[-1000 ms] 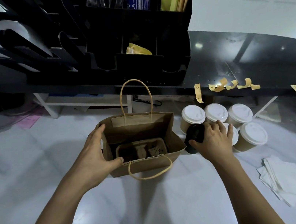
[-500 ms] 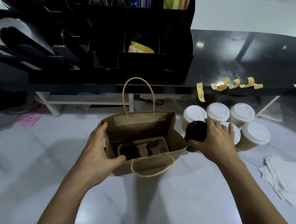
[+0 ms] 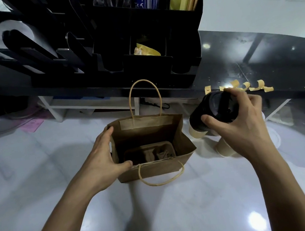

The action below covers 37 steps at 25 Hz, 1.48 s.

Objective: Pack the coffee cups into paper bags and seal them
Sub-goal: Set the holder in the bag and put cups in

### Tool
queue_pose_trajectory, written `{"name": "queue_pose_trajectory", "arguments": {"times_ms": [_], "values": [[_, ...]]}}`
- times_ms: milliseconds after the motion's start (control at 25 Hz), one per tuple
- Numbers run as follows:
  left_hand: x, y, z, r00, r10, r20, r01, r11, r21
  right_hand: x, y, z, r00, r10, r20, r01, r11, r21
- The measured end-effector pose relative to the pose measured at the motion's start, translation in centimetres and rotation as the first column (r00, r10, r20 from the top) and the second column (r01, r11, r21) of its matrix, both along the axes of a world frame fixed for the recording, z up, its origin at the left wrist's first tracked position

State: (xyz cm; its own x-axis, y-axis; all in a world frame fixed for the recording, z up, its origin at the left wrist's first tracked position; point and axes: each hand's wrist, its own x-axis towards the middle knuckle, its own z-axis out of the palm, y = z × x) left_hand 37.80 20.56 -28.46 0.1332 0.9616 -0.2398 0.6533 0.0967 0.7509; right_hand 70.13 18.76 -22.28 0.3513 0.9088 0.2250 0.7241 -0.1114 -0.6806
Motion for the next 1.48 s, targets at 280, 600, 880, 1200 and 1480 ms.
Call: {"name": "queue_pose_trajectory", "arguments": {"times_ms": [280, 600, 880, 1200, 1480], "values": [[-0.3, 0.4, -0.2, 0.999, -0.031, -0.008, 0.031, 1.000, -0.003, -2.5, -0.9, 2.1, 0.985, 0.144, -0.100, -0.124, 0.976, 0.181], [-0.8, 0.7, -0.6, 0.998, -0.053, 0.024, 0.054, 0.998, -0.026, -5.4, 0.0, 1.1, 0.843, 0.527, -0.106, -0.529, 0.849, 0.013], [-0.7, 0.4, -0.7, 0.998, -0.060, -0.003, 0.060, 0.998, -0.029, -7.6, 2.8, -0.5, 0.691, 0.721, 0.061, -0.663, 0.665, -0.345], [-0.7, 0.2, -1.0, 0.998, -0.060, -0.006, 0.060, 0.998, -0.027, -10.6, 5.5, -3.1, 0.544, 0.835, 0.085, -0.687, 0.501, -0.526], [-0.4, 0.2, -1.0, 0.998, -0.061, -0.009, 0.061, 0.998, -0.026, -12.4, 7.3, -5.2, 0.492, 0.860, 0.134, -0.682, 0.477, -0.554]]}}
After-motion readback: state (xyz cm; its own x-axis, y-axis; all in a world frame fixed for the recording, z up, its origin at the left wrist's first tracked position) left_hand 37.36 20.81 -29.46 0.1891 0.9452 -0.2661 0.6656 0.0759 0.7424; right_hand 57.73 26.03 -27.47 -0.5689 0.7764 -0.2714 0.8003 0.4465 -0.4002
